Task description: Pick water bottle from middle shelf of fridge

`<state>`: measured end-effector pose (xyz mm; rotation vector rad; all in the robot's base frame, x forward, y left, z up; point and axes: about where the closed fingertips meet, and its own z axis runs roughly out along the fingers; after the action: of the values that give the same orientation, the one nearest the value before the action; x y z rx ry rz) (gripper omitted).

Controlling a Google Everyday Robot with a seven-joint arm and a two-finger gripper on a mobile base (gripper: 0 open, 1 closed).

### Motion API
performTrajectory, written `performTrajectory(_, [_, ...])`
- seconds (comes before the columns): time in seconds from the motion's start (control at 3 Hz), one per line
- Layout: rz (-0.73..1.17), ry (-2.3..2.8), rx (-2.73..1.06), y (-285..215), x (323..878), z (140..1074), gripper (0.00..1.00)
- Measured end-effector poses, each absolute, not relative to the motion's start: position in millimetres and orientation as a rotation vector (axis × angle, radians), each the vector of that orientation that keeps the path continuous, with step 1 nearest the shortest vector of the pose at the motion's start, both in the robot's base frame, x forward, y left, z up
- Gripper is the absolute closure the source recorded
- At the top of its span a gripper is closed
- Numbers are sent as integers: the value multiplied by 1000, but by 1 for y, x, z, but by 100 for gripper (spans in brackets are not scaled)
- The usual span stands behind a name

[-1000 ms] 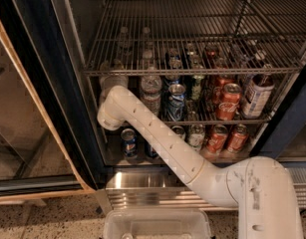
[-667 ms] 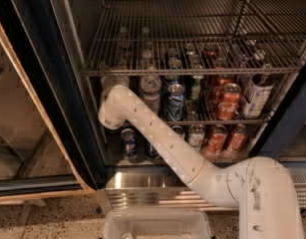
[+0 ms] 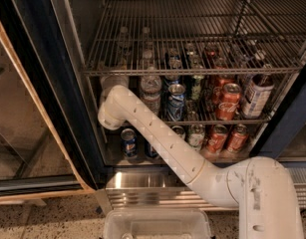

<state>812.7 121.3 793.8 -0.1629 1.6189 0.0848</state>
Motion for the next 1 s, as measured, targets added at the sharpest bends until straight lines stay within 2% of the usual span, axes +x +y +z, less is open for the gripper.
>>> performTrajectory(0.33, [85,1619,-163,121,813,794,54])
performTrajectory(1.0, [85,1619,-163,121,813,794,48])
